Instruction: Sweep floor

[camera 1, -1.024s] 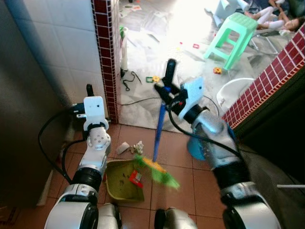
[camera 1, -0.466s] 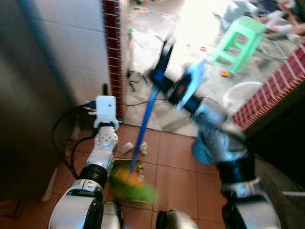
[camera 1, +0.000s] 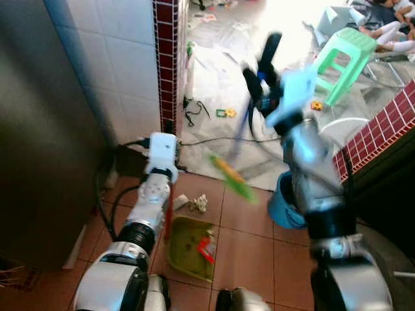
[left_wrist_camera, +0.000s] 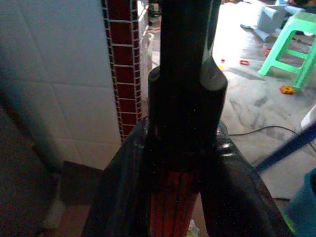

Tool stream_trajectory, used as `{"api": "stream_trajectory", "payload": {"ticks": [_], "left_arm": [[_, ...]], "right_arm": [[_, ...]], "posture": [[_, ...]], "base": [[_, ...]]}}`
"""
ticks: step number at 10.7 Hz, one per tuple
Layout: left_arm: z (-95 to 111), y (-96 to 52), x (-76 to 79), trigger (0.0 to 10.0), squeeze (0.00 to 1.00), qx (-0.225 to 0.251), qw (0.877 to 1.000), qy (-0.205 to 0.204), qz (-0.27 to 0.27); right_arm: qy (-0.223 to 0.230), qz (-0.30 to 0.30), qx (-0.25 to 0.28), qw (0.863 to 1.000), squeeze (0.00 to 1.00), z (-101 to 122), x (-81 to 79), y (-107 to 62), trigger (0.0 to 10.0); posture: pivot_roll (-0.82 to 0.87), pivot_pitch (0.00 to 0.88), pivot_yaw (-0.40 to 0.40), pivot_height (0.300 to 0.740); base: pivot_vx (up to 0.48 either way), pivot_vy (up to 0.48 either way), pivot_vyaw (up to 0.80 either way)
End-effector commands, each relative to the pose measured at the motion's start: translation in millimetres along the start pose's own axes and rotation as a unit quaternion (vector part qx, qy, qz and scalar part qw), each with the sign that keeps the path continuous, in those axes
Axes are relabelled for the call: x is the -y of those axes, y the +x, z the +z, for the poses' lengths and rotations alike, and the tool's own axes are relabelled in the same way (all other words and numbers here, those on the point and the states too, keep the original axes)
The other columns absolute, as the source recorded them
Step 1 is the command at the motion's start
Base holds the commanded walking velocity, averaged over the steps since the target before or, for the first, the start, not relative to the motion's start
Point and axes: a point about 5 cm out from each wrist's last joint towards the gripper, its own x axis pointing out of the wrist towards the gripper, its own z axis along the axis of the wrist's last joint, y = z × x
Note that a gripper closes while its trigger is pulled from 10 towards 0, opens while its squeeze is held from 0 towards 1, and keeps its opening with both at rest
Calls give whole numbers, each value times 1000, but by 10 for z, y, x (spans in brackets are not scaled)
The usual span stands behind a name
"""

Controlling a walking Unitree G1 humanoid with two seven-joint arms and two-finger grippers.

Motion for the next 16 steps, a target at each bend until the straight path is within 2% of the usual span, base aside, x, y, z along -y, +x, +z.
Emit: {"api": "stream_trajectory", "payload": {"ticks": [1, 2, 3, 4, 5, 6, 7, 8, 9, 10, 11, 12, 14, 16], "left_arm": [[-275, -103, 104, 10000, 0, -64, 998, -12, -22], [-248, -96, 55, 10000, 0, -53, 999, -8, -3], [-233, -95, 2, 10000, 0, -47, 999, -8, 13], [-236, -102, -15, 10000, 0, -46, 999, -8, 17], [-241, -107, -28, 10000, 0, -46, 999, -9, 19], [-255, -117, -70, 10000, 0, -45, 998, -20, 33], [-265, -122, -72, 10000, 0, -44, 998, -35, 38], [-266, -123, -61, 10000, 0, -43, 997, -46, 35], [-227, -116, -18, 10000, 0, -28, 998, -62, 17], [-186, -111, -3, 10000, 0, -13, 997, -69, 10], [-137, -101, -23, 10000, 0, -3, 997, -81, 7], [-96, -112, -73, 10000, 0, 14, 998, -62, 6], [-54, -164, -234, 10000, 0, 33, 997, -74, 16], [-55, -224, -355, 10000, 0, 38, 996, -81, 29]], "right_arm": [[-4, -13, -20, 1000, 0, -141, -7, -65, 10000], [21, -36, -78, 996, 0, -461, -76, -197, 10000], [82, -87, -137, 983, 0, -728, -163, -295, 10000], [103, -97, -162, 977, 0, -808, -246, -311, 10000], [112, -100, -166, 975, 0, -828, -308, -300, 10000], [165, -115, -180, 963, 0, -860, -470, -246, 10000], [209, -127, -173, 954, 0, -834, -557, -182, 10000], [254, -138, -157, 944, 0, -772, -599, -118, 10000], [287, -155, -135, 936, 0, -696, -566, -62, 10000], [289, -158, -112, 937, 0, -604, -512, -3, 10000], [251, -138, -78, 955, 0, -458, -417, 59, 10000], [209, -111, -48, 970, 0, -326, -320, 72, 10000], [183, -94, -18, 978, 0, -167, -121, 11, 10000], [139, -96, 13, 986, 0, -13, 18, -18, 10000]], "posture": [[-38, 66, -69, 740], [-27, 75, -66, 740], [-7, 97, -61, 740], [0, 105, -55, 740], [4, 109, -52, 740], [3, 114, -43, 740], [3, 114, -42, 740], [2, 114, -42, 740], [-4, 104, -42, 740], [-7, 97, -42, 740], [-13, 76, -43, 740], [-16, 64, -42, 740], [-23, 22, -48, 740], [-31, 0, -48, 740]], "base": [[0, 0, 0], [0, 0, 0], [0, 0, 0], [0, 0, 0], [0, 0, 0], [0, 0, 0], [0, 0, 0], [0, 0, 0], [0, 0, 0], [0, 0, 0], [0, 0, 0], [0, 0, 0], [0, 0, 0], [0, 0, 0]]}}
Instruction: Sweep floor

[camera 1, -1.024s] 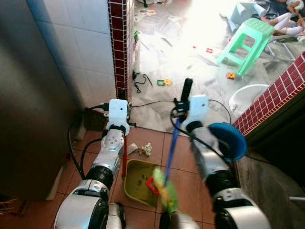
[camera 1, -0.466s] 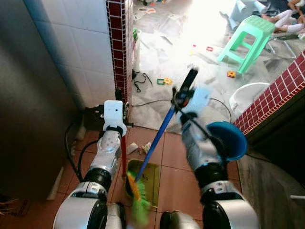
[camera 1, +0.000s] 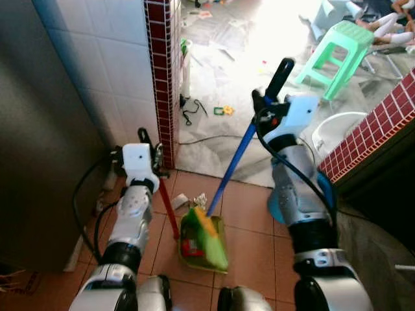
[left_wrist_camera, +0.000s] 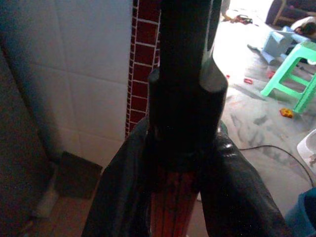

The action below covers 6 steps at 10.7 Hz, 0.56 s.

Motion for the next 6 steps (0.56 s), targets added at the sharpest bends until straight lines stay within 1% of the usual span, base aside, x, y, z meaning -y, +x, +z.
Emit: {"api": "stream_trajectory", "payload": {"ticks": [1, 2, 3, 5, 6], "left_arm": [[53, -27, -30, 10000, 0, 10, 1000, -3, -4], [40, -72, -71, 10000, 0, 9, 1000, 0, -5], [60, -118, -114, 10000, 0, 13, 1000, 7, -4], [170, -154, -146, 10000, 0, 37, 999, 10, -7], [244, -182, -150, 10000, 0, 48, 999, 15, -9]], "right_arm": [[-18, 36, 63, 997, 0, 305, -37, 48, 10000], [-18, 65, 58, 996, 0, 300, -70, 18, 10000], [-21, 65, 55, 996, 0, 313, -46, -7, 10000], [-37, 43, 59, 997, 0, 358, 30, -9, 10000], [-72, 20, 56, 996, 0, 343, 104, -20, 10000]], "posture": [[-34, 0, -49, 740], [-33, 0, -55, 740], [-24, 0, -59, 740], [-20, 0, -59, 740], [-21, 0, -48, 740]], "base": [[0, 0, 0], [0, 0, 0], [0, 0, 0], [0, 0, 0], [0, 0, 0]]}}
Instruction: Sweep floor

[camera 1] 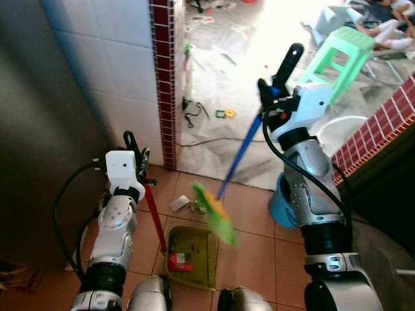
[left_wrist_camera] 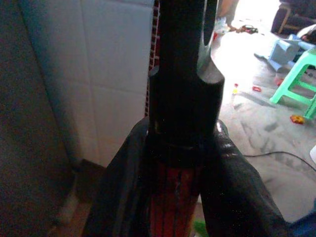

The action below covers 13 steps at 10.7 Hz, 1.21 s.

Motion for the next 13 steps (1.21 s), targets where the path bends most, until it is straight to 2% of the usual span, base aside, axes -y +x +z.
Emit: {"api": "stream_trajectory", "payload": {"ticks": [1, 2, 3, 5, 6, 7, 9, 13], "left_arm": [[191, 19, 37, 10000, 0, 38, 999, -1, -13], [224, -124, -28, 10000, 0, 44, 999, -7, -10], [222, -190, -31, 10000, 0, 45, 999, -9, -12], [218, -249, -9, 10000, 0, 40, 999, -14, -18], [183, -278, 1, 10000, 0, 27, 999, -25, -20], [173, -265, 20, 10000, 0, 21, 999, -31, -24], [170, -244, 41, 10000, 0, 15, 999, -32, -32], [171, -221, 53, 10000, 0, 7, 999, -33, -35]], "right_arm": [[-53, -22, 11, 998, 0, 52, 106, -33, 10000], [-56, -50, -21, 997, 0, -105, 156, -211, 10000], [-61, -66, -40, 995, 0, -195, 191, -337, 10000], [-66, -98, -86, 989, 0, -420, 259, -622, 10000], [-80, -113, -115, 984, 0, -572, 287, -799, 10000], [-72, -135, -130, 980, 0, -641, 328, -877, 10000], [-74, -140, -137, 978, 0, -704, 340, -908, 10000], [-74, -143, -139, 977, 0, -781, 348, -846, 10000]], "posture": [[-32, 0, -42, 740], [-44, 0, -33, 740], [-42, 0, -31, 740], [-39, 0, -22, 740], [-54, 0, -19, 740], [-55, 0, -11, 740], [-66, 0, 10, 740], [-55, 0, 11, 740]], "base": [[0, 0, 0], [0, 0, 0], [0, 0, 0], [0, 0, 0], [0, 0, -800], [0, -311, -800], [0, -317, -800], [0, -293, -650]]}}
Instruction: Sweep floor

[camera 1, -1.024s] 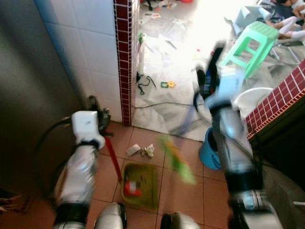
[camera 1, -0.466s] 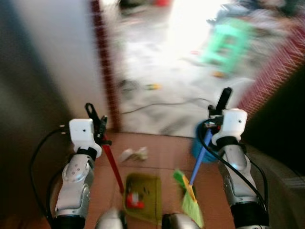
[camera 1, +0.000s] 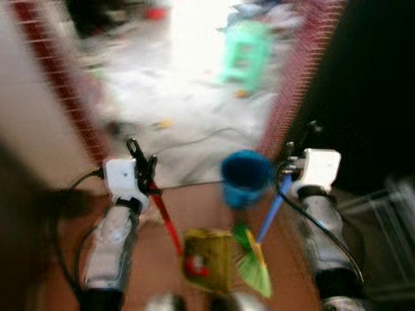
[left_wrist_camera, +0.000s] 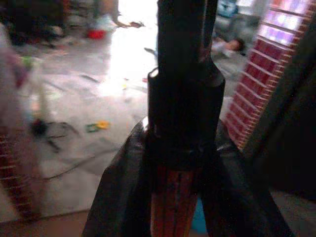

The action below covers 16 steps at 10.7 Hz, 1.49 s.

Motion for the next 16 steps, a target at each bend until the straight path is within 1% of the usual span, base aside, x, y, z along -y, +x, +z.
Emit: {"api": "stream_trajectory", "payload": {"ticks": [1, 2, 3, 6, 8, 9, 10, 12, 13, 14, 15, 16], "left_arm": [[116, 34, 13, 10000, 0, 24, 1000, 5, -6], [118, 35, 12, 10000, 0, 24, 1000, 6, -5], [116, 42, 14, 10000, 0, 25, 1000, -7, -2], [137, 80, 8, 10000, 0, 30, 999, -12, 4], [214, 94, -41, 10000, 0, 47, 999, -15, 20], [395, 119, -83, 10000, 0, 82, 996, -20, 39], [628, 170, -100, 10000, 0, 122, 991, -25, 52], [1024, 220, -108, 10000, 0, 187, 980, -26, 58], [1256, 232, -89, 10000, 0, 221, 974, -26, 52], [1416, 245, -80, 10000, 0, 237, 970, -33, 46], [1456, 257, -36, 10000, 0, 236, 970, -46, 24], [1530, 254, 5, 10000, 0, 244, 969, -46, 11]], "right_arm": [[-22, -4, 9, 1000, 0, 42, 55, 42, 10000], [-25, -4, 10, 1000, 0, 47, 63, 50, 10000], [-33, -3, 11, 999, 0, 54, 79, 55, 10000], [-44, -4, 13, 999, 0, 59, 137, 82, 10000], [-48, -2, 14, 999, 0, 61, 147, 95, 10000], [-50, -2, 13, 999, 0, 55, 155, 94, 10000], [-53, 0, 11, 999, 0, 47, 161, 95, 10000], [-56, 3, 9, 998, 0, 32, 157, 100, 10000], [-60, 10, 8, 998, 0, 27, 145, 110, 10000], [-63, 15, 9, 998, 0, 25, 131, 128, 10000], [-64, 17, 9, 998, 0, 22, 127, 136, 10000], [-66, 20, 9, 998, 0, 23, 122, 143, 10000]], "posture": [[-55, 0, 8, 740], [-56, 0, 7, 740], [-58, 0, 4, 740], [-68, 0, -1, 740], [-66, 0, -6, 740], [-64, 0, -9, 740], [-62, 0, -13, 740], [-58, 0, -19, 740], [-53, 0, -26, 740], [-51, 0, -28, 740], [-49, 0, -32, 740], [-50, 0, -33, 740]], "base": [[0, -240, 0], [0, -244, 0], [0, 0, 0], [0, 0, 0], [0, 0, 0], [0, 0, 0], [0, 0, 0], [0, 0, 0], [0, 0, 0], [0, 0, 0], [0, 0, 0], [0, 0, 0]]}}
